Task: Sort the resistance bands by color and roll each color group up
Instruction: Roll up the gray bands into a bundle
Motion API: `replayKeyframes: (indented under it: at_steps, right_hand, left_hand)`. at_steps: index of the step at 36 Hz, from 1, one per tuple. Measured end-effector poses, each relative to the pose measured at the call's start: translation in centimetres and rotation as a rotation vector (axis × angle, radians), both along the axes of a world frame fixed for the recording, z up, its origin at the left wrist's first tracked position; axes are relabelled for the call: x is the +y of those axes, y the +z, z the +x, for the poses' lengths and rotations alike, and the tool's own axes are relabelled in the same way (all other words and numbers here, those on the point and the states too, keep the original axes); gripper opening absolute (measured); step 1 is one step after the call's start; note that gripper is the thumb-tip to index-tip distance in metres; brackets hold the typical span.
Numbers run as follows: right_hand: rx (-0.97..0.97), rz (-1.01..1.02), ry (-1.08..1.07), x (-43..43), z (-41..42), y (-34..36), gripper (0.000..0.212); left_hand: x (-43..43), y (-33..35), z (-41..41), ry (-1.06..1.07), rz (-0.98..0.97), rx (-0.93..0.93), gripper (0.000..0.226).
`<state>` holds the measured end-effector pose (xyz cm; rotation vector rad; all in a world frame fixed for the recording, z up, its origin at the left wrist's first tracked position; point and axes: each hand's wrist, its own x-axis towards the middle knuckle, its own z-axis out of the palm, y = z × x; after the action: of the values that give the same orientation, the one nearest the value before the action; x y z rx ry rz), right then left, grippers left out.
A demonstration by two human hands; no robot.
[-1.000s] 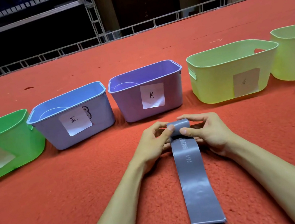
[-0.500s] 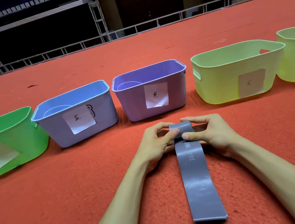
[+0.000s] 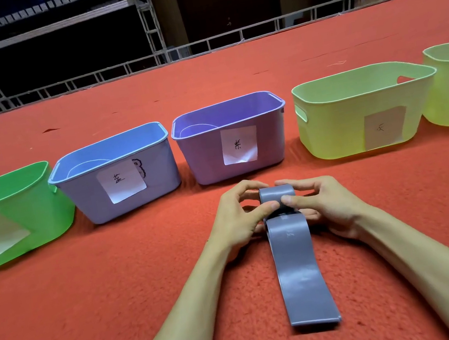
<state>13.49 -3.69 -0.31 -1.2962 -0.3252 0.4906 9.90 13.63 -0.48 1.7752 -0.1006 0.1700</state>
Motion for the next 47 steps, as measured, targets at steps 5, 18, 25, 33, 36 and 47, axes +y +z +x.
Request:
replayKeyframes:
  at_steps: [5,18,25,33,36,47]
  right_hand:
    - [0.021,-0.003,-0.043,0.3,0.0,0.0,0.033]
    - [0.006,-0.022,-0.015,0.4,-0.1,-0.1,0.018]
    - [-0.102,-0.080,-0.072,1.2,-0.2,-0.6,0.016]
    - [-0.193,-0.136,-0.164,1.3,0.1,-0.9,0.023]
    - [-0.163,-0.097,-0.191,1.4,0.1,-1.0,0.026]
    - [-0.235,-0.102,-0.273,1.6,-0.1,-1.1,0.039]
  left_hand:
    - [0.1,-0.4,0.2,-0.006,-0.012,-0.031,0.028]
    - [0.1,-0.6,0.7,0.036,0.048,-0.157,0.033]
    - [0.1,-1.0,1.0,0.038,0.046,-0.145,0.033]
    - [-0.1,-1.0,0.9,0.052,-0.002,-0.158,0.035]
    - [-0.1,-1.1,1.0,0.044,-0.026,-0.167,0.035]
    - [-1.4,-1.1,1.4,-0.005,-0.293,0.116,0.014]
